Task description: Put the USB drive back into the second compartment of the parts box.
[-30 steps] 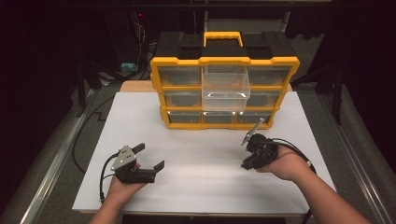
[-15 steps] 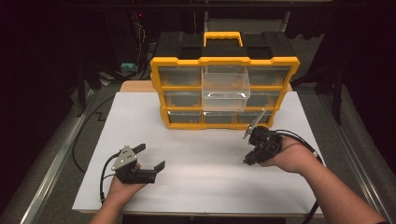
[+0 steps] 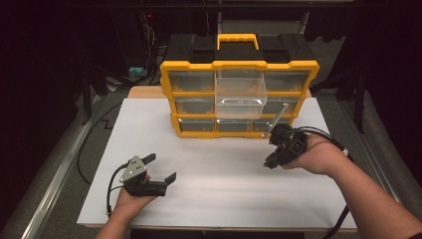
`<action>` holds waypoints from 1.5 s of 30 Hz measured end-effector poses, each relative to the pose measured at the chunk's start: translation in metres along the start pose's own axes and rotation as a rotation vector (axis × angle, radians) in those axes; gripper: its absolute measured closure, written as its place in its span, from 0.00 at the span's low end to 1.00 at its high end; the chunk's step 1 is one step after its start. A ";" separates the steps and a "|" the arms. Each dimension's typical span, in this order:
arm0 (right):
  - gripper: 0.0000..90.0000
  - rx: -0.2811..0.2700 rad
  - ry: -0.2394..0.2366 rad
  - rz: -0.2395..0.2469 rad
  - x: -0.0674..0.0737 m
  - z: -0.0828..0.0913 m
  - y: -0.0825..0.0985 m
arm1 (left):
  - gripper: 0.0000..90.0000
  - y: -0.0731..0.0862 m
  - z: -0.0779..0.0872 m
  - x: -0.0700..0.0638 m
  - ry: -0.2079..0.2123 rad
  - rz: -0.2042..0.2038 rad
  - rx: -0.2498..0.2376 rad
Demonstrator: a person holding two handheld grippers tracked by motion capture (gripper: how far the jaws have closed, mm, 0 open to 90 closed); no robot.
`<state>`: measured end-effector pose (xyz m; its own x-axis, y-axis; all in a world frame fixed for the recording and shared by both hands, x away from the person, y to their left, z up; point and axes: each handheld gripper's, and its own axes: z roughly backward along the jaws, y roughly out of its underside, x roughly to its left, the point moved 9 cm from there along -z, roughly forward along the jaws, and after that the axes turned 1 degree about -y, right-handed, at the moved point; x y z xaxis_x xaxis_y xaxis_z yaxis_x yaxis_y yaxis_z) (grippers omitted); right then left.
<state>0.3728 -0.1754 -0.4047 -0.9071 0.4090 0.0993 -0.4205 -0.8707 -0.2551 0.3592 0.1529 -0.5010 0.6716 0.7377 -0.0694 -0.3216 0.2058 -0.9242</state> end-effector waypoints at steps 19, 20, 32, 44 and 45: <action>0.89 -0.010 0.016 0.018 0.001 0.042 -0.014 | 0.00 0.000 0.000 0.000 0.006 -0.007 -0.003; 0.89 -0.010 0.016 0.018 0.001 0.042 -0.014 | 0.00 0.000 0.000 0.000 0.007 -0.006 -0.003; 0.89 -0.019 0.024 0.027 0.001 0.072 -0.025 | 0.00 0.000 0.000 -0.001 0.011 -0.008 -0.002; 0.89 -0.034 0.039 0.033 0.002 0.096 -0.036 | 0.00 -0.001 0.001 -0.001 0.009 -0.010 -0.009; 0.89 -0.034 0.045 0.032 0.001 0.100 -0.038 | 0.00 -0.001 0.002 0.000 0.008 -0.010 -0.010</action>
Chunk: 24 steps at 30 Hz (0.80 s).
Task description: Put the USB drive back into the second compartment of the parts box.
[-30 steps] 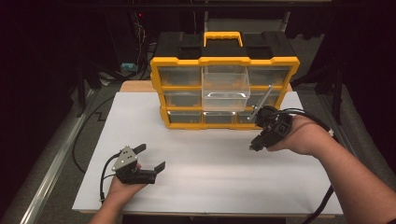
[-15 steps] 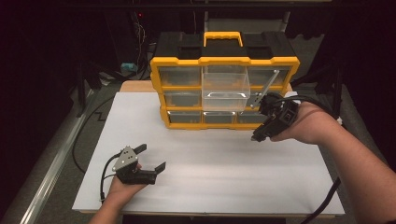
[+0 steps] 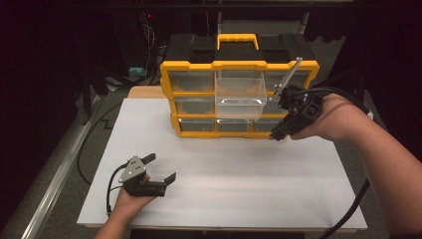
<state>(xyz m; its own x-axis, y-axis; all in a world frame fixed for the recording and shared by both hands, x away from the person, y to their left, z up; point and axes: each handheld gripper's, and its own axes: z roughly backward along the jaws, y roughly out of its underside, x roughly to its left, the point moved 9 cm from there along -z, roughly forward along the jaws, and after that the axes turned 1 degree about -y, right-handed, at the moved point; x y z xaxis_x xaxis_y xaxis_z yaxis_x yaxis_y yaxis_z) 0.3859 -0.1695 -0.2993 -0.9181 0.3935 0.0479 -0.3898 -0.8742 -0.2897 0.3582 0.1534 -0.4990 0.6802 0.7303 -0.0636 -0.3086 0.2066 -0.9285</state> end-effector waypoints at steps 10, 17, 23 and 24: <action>0.89 -0.001 0.019 0.000 -0.003 0.018 -0.007 | 0.00 0.000 0.000 0.000 0.001 -0.002 0.002; 0.89 -0.013 0.036 0.001 -0.005 0.035 -0.014 | 0.00 0.001 0.000 0.000 0.002 -0.001 0.004; 0.89 -0.022 0.044 0.003 -0.006 0.047 -0.019 | 0.00 0.001 0.000 0.000 0.003 -0.001 0.006; 0.89 -0.022 0.047 0.008 -0.006 0.049 -0.020 | 0.00 0.001 0.000 0.000 0.003 -0.001 0.006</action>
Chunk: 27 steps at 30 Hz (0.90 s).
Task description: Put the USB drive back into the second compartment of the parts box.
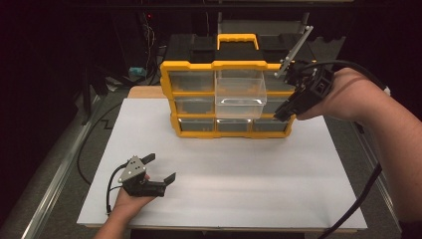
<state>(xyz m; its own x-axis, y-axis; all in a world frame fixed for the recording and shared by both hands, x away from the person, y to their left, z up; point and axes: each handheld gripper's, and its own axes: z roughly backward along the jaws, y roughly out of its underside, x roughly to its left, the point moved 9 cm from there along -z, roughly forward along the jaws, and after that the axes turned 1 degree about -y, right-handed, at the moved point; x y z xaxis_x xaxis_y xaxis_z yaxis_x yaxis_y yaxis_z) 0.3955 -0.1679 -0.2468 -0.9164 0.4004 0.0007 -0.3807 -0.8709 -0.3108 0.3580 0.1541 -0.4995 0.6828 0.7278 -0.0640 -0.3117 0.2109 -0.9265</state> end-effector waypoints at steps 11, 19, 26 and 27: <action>0.89 -0.030 0.026 0.003 -0.005 0.023 -0.012 | 0.00 0.000 0.000 0.000 0.002 0.001 -0.002; 0.89 -0.051 0.034 0.001 -0.011 0.029 -0.026 | 0.00 0.000 0.000 -0.001 0.004 0.000 0.003; 0.89 -0.048 0.037 0.020 -0.012 0.027 -0.044 | 0.00 0.000 0.000 0.000 0.001 0.003 0.000; 0.89 -0.048 0.037 0.020 -0.012 0.027 -0.044 | 0.00 0.000 0.000 0.000 0.002 0.003 0.001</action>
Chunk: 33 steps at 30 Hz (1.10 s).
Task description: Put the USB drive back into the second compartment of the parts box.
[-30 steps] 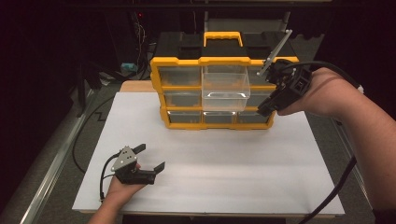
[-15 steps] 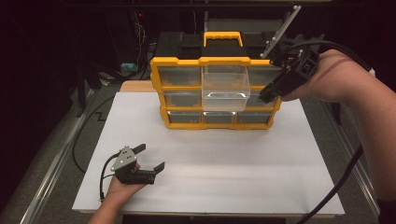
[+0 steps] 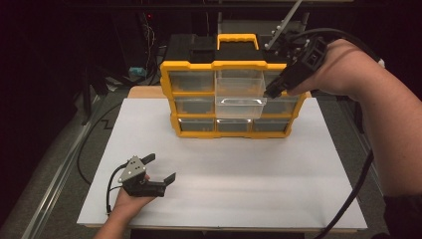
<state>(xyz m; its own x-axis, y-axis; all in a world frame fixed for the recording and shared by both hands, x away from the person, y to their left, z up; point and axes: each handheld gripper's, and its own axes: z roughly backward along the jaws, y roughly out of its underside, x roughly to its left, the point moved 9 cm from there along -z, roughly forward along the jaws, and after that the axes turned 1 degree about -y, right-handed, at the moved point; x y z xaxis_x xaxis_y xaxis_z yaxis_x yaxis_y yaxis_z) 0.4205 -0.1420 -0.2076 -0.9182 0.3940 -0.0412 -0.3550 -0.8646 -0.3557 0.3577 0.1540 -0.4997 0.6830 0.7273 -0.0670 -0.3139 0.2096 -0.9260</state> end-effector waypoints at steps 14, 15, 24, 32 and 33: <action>0.89 0.010 -0.007 0.015 -0.008 -0.027 -0.035 | 0.00 -0.001 0.001 -0.001 0.011 0.000 -0.004; 0.89 0.009 -0.007 0.015 -0.009 -0.028 -0.037 | 0.00 -0.001 0.001 -0.001 0.011 0.000 -0.004; 0.89 -0.001 -0.002 0.024 -0.011 -0.035 -0.049 | 0.00 0.000 0.001 0.000 0.012 -0.002 -0.002; 0.89 -0.017 0.011 0.028 -0.015 -0.036 -0.056 | 0.00 -0.001 0.001 -0.001 0.013 -0.001 -0.005; 0.89 -0.017 0.011 0.028 -0.015 -0.036 -0.056 | 0.00 0.000 0.002 -0.001 0.015 -0.005 -0.002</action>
<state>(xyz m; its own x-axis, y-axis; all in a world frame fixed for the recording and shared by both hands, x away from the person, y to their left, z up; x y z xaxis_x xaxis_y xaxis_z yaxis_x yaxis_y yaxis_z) 0.4611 -0.0880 -0.2209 -0.9257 0.3731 -0.0619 -0.3258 -0.8698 -0.3704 0.3562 0.1542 -0.4987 0.6940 0.7167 -0.0678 -0.3096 0.2121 -0.9269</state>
